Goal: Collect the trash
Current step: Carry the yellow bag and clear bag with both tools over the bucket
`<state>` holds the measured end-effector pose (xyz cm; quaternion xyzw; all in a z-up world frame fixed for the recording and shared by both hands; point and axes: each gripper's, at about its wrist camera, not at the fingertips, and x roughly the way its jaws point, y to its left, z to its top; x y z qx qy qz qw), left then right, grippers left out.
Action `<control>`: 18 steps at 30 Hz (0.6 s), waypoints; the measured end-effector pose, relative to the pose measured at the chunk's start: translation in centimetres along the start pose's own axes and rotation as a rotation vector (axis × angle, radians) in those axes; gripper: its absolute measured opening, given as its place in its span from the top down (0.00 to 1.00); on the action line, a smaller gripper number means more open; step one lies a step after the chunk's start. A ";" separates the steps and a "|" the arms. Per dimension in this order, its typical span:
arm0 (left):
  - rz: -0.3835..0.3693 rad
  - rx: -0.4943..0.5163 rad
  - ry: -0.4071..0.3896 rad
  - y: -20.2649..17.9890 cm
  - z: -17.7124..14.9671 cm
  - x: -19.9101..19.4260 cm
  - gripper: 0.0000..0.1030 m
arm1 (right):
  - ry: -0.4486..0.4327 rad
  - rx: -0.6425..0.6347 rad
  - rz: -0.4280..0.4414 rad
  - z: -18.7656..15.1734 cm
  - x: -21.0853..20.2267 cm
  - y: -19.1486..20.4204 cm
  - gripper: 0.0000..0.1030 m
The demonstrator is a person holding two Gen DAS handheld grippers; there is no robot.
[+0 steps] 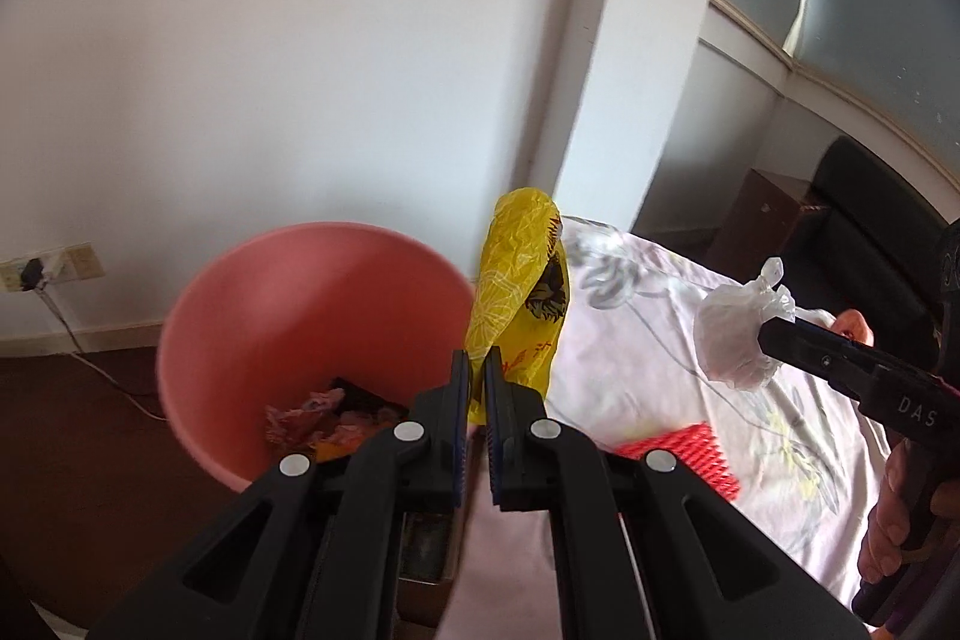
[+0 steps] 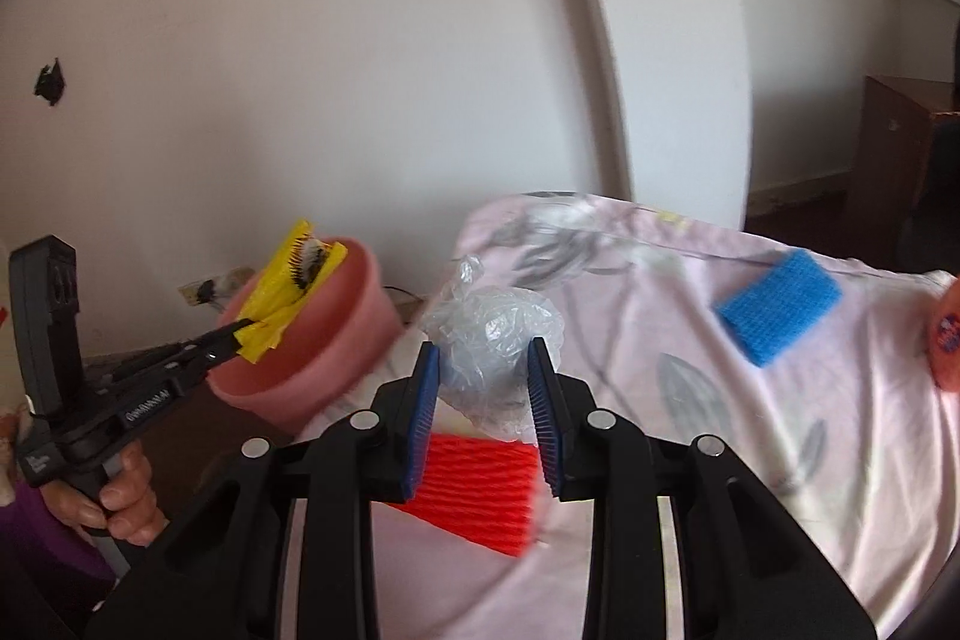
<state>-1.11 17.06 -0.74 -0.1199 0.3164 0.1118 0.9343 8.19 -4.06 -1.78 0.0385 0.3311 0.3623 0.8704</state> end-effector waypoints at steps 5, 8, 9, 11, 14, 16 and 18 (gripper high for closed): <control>0.051 -0.041 -0.010 2.6 -0.1 -0.8 0.96 | 0.019 -0.053 0.082 1.1 2.6 3.8 0.70; 0.089 -0.056 -0.015 3.9 -0.3 -1.0 0.96 | 0.029 -0.087 0.112 1.4 4.1 5.8 0.70; 0.098 -0.061 -0.015 4.3 -0.3 -1.1 0.96 | 0.034 -0.095 0.121 1.5 4.5 6.2 0.70; 0.116 -0.074 -0.012 5.2 -0.5 -1.0 0.96 | 0.046 -0.109 0.139 1.6 5.6 7.4 0.70; 0.137 -0.092 -0.005 6.2 -0.6 -0.9 0.96 | 0.066 -0.118 0.161 1.6 7.0 8.8 0.70; 0.151 -0.104 0.004 6.8 -0.7 -0.7 0.96 | 0.077 -0.122 0.170 1.6 8.0 9.5 0.70; 0.162 -0.115 0.012 7.4 -0.6 -0.3 0.96 | 0.094 -0.118 0.181 1.6 9.0 10.1 0.70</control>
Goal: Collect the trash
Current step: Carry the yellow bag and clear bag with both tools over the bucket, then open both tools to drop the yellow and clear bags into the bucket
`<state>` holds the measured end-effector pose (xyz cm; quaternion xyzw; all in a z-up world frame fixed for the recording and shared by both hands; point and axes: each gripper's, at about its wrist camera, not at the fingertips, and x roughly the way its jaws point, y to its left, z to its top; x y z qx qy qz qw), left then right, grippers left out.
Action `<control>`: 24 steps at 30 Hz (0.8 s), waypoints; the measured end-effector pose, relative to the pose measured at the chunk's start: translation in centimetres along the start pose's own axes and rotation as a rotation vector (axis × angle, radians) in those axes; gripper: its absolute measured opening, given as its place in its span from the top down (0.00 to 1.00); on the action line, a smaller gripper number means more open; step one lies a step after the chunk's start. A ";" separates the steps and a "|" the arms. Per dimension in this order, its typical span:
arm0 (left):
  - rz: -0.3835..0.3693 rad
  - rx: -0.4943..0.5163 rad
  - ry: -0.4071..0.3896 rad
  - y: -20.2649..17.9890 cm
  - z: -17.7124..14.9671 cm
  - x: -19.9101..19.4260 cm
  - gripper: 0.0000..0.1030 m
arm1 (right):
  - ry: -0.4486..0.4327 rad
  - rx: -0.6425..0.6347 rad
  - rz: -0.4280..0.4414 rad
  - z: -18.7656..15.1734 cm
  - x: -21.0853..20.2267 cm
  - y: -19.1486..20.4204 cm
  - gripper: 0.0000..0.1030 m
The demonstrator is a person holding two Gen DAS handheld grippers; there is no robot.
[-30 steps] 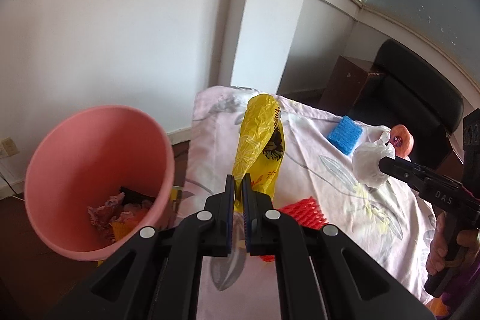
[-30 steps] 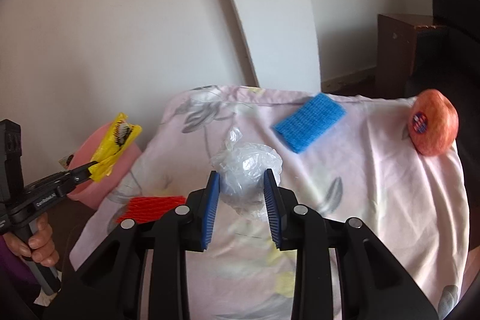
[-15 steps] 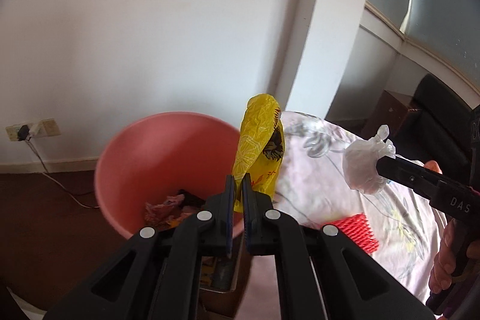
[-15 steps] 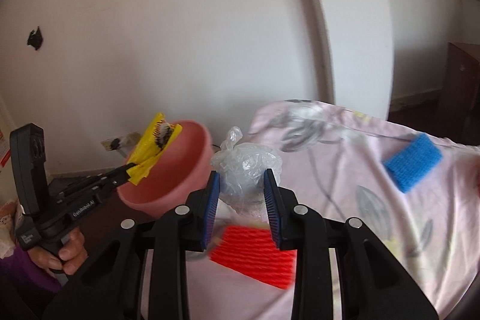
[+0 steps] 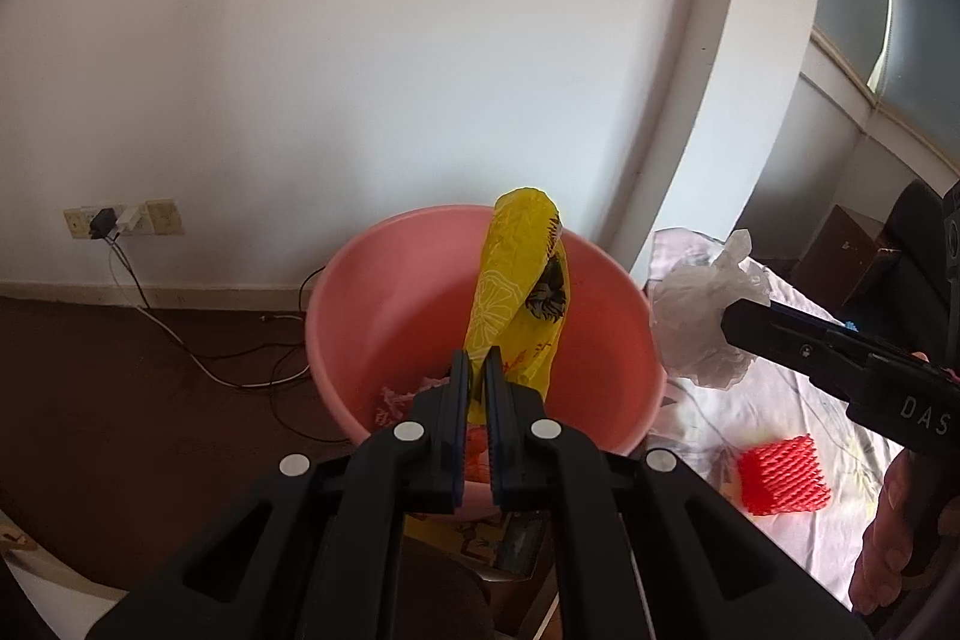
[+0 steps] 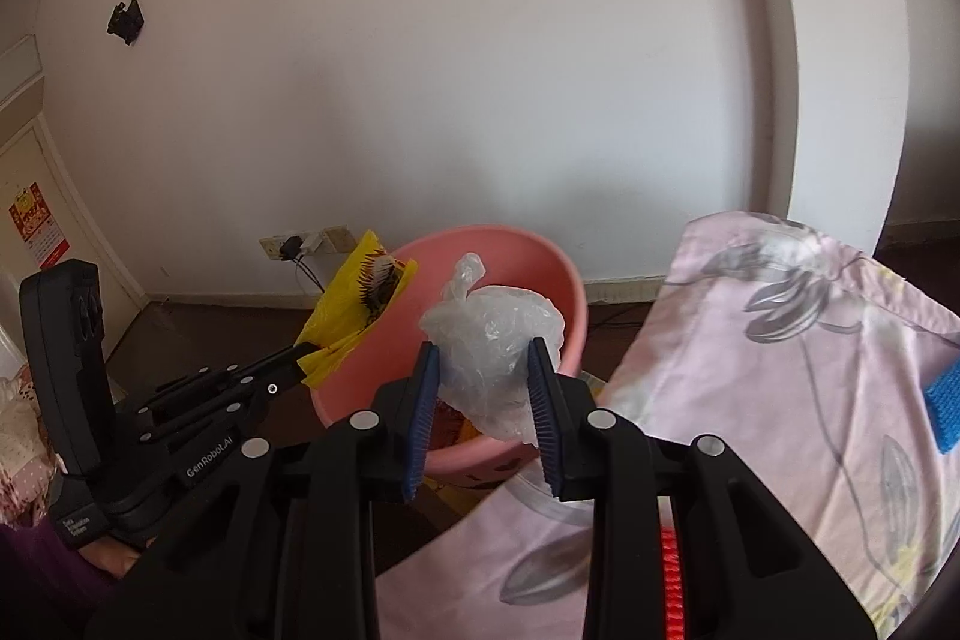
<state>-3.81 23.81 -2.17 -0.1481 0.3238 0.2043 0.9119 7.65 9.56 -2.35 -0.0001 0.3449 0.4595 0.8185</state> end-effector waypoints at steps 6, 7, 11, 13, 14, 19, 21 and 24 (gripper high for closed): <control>0.038 -0.030 0.033 1.7 -0.2 1.1 0.96 | 0.041 0.009 0.014 -0.1 2.1 0.9 0.70; 0.047 -0.035 0.039 1.9 -0.3 1.4 0.96 | 0.046 0.008 0.014 -0.2 2.4 0.9 0.70; 0.065 -0.055 0.063 2.6 -0.5 2.3 0.96 | 0.070 0.000 0.010 -0.3 3.7 1.3 0.70; 0.072 -0.058 0.068 2.8 -0.6 2.6 0.96 | 0.081 0.000 0.009 -0.5 4.2 1.4 0.70; 0.075 -0.059 0.071 3.0 -0.6 2.8 0.95 | 0.085 0.000 0.009 -0.5 4.5 1.4 0.70; 0.088 -0.058 0.081 3.4 -0.8 3.6 0.95 | 0.103 -0.003 0.008 -0.7 5.3 1.8 0.70; 0.094 -0.059 0.085 3.6 -0.9 3.8 0.95 | 0.109 -0.005 0.007 -0.8 5.6 1.9 0.70; 0.098 -0.064 0.090 3.7 -1.1 4.0 0.94 | 0.117 -0.006 0.005 -0.7 6.2 1.9 0.70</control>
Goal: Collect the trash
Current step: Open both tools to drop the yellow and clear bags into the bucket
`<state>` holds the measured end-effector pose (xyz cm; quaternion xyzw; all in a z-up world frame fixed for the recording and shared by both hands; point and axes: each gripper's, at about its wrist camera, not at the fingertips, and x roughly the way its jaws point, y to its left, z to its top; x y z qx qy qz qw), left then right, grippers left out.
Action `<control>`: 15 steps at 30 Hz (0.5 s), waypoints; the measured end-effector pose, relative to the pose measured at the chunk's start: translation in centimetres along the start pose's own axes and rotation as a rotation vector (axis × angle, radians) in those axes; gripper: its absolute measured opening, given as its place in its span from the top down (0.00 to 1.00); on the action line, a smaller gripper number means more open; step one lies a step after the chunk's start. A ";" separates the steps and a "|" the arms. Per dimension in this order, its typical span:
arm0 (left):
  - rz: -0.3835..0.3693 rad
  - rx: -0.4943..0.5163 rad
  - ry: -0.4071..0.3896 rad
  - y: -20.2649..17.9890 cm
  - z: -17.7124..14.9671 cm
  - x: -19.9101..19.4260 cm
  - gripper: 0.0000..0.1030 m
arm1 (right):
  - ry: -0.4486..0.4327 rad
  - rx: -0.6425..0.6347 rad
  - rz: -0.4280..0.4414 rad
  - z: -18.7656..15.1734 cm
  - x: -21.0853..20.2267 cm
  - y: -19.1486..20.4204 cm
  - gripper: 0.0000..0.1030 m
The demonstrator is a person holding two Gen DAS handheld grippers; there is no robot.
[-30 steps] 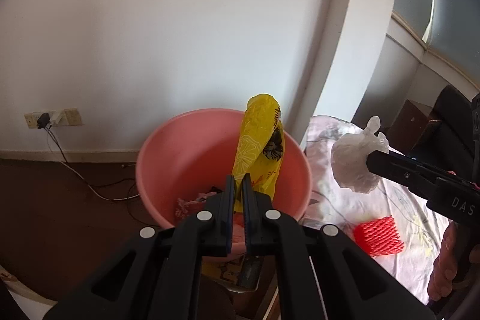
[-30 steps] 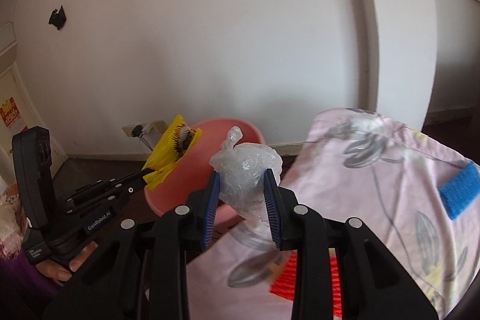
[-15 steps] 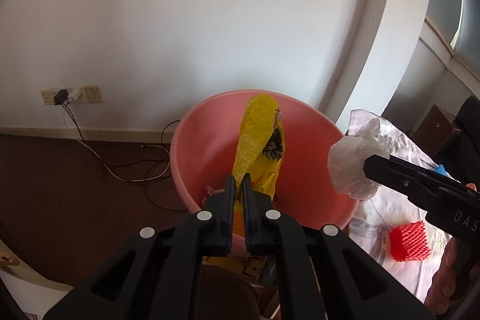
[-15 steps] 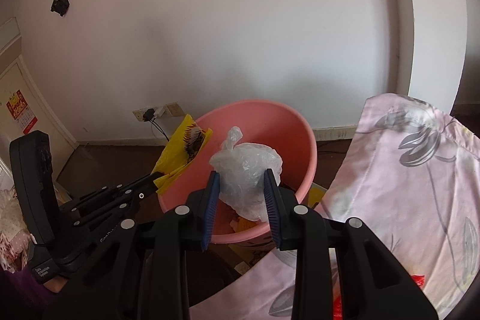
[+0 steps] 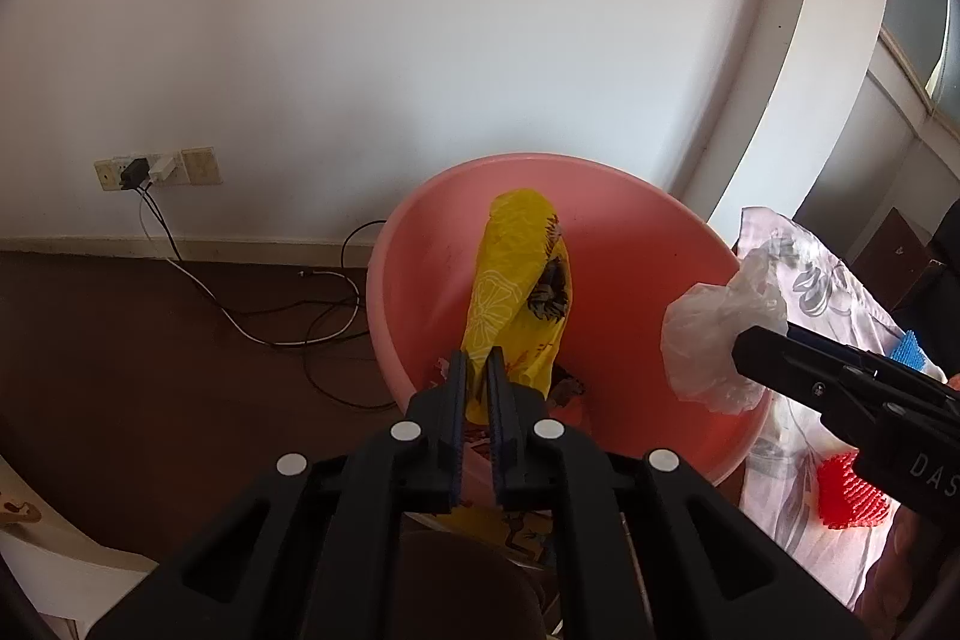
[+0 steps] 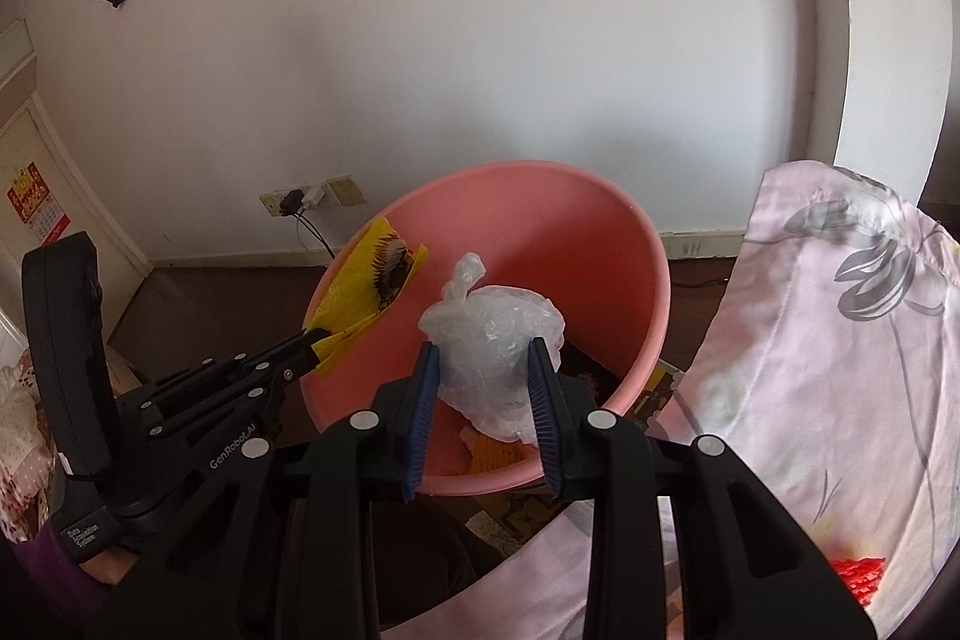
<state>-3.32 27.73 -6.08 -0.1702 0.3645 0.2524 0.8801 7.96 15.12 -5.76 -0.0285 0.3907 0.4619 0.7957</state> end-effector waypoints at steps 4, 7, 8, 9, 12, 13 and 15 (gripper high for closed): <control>0.010 -0.015 0.003 0.3 -0.2 0.2 0.92 | 0.015 0.009 0.011 0.2 0.4 0.1 0.70; 0.008 -0.015 0.001 0.5 -0.3 0.2 0.90 | 0.030 0.014 0.021 0.3 0.6 0.1 0.70; 0.006 -0.015 0.000 0.5 -0.3 0.2 0.90 | 0.032 0.015 0.023 0.3 0.7 0.0 0.70; 0.005 -0.014 0.000 0.5 -0.3 0.1 0.88 | 0.036 0.017 0.022 0.3 0.8 0.0 0.70; -0.007 -0.017 -0.003 0.5 -0.3 -0.1 0.82 | 0.039 0.016 0.018 0.4 1.1 0.0 0.69; -0.008 -0.018 -0.007 0.5 -0.3 -0.2 0.80 | 0.039 0.014 0.016 0.4 1.1 -0.1 0.68; -0.011 -0.020 -0.011 0.5 -0.3 -0.4 0.76 | 0.039 0.011 0.015 0.4 1.2 0.0 0.68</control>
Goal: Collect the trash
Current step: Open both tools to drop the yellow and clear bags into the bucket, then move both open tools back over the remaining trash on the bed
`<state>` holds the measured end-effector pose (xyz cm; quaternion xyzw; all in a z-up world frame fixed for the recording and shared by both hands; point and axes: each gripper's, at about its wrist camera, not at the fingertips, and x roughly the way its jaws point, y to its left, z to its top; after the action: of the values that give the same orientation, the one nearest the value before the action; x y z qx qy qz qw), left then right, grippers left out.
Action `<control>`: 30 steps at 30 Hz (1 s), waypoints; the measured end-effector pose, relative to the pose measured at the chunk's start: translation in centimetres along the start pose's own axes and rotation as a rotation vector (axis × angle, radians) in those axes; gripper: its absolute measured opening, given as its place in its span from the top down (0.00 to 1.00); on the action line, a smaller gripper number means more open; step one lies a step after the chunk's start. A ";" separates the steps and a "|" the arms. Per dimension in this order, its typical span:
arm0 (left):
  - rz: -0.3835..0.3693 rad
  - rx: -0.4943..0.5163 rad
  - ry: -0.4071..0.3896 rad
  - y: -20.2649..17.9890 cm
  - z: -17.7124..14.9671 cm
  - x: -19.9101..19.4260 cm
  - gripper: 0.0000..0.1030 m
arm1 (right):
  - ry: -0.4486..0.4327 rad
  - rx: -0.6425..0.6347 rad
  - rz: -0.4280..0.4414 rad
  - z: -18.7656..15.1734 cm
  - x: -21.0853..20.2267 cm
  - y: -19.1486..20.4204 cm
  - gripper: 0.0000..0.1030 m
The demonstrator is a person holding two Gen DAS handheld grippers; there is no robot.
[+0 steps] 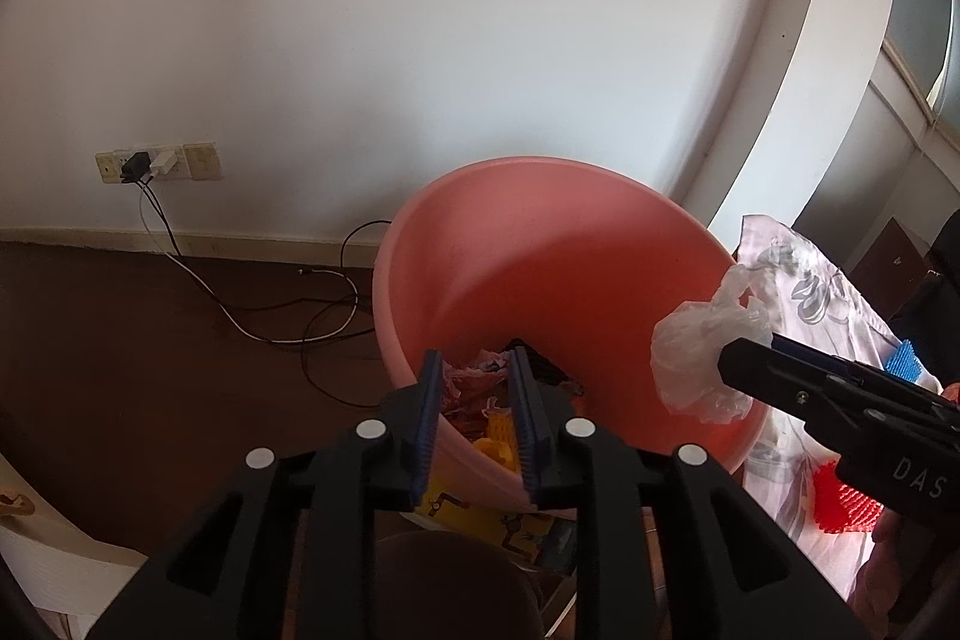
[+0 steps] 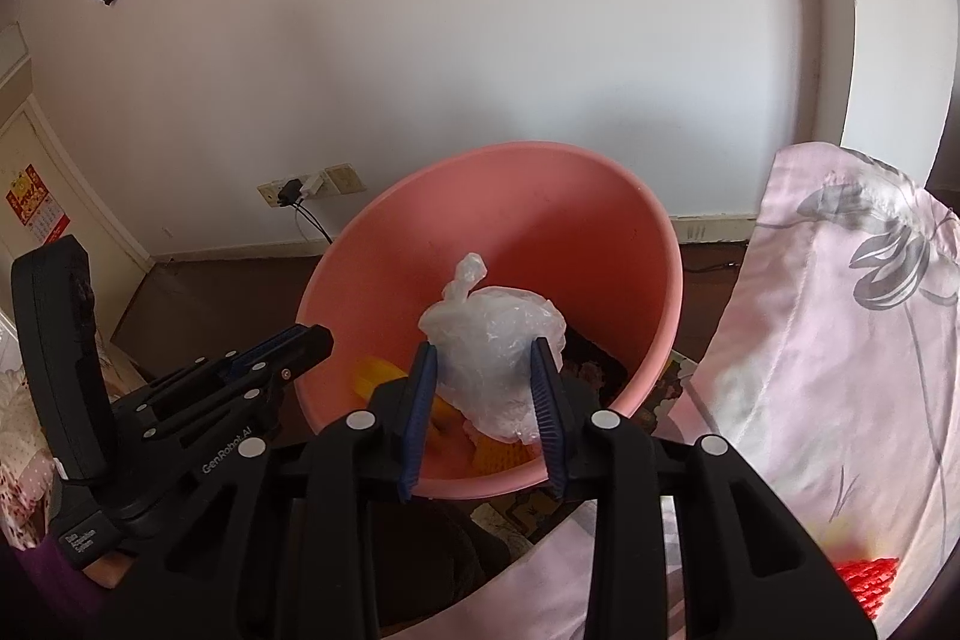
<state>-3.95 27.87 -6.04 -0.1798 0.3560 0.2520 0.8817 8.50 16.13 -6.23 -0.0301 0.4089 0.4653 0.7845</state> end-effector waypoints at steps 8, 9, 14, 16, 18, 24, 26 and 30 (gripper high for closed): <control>0.003 -0.013 -0.013 0.2 0.1 -0.8 0.67 | -0.020 -0.005 0.008 -0.1 -0.6 -0.3 0.61; 0.002 -0.011 -0.016 0.2 0.1 -1.0 0.67 | -0.025 -0.008 0.006 -0.1 -0.7 -0.3 0.61; -0.022 0.002 -0.035 -0.3 0.3 -1.9 0.66 | -0.057 -0.015 -0.007 -0.5 -2.5 -0.9 0.61; -0.036 0.014 -0.045 -0.7 0.4 -2.4 0.66 | -0.070 -0.015 -0.020 -0.7 -3.4 -1.2 0.61; -0.054 0.028 -0.057 -1.3 0.4 -2.9 0.65 | -0.082 -0.015 -0.030 -0.9 -4.3 -1.5 0.61; -0.144 0.076 -0.086 -3.7 0.4 -4.4 0.64 | -0.132 -0.024 -0.112 -2.0 -8.4 -3.0 0.61; -0.176 0.095 -0.086 -4.6 0.2 -4.7 0.64 | -0.146 -0.023 -0.149 -2.5 -9.7 -3.6 0.61; -0.233 0.158 -0.091 -6.7 -0.4 -5.5 0.64 | -0.169 -0.004 -0.217 -3.8 -12.4 -5.3 0.61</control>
<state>-3.70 20.53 -1.42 -0.1385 0.3113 0.1268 0.9316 7.28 2.76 -2.22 -0.0364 0.3348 0.3795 0.8617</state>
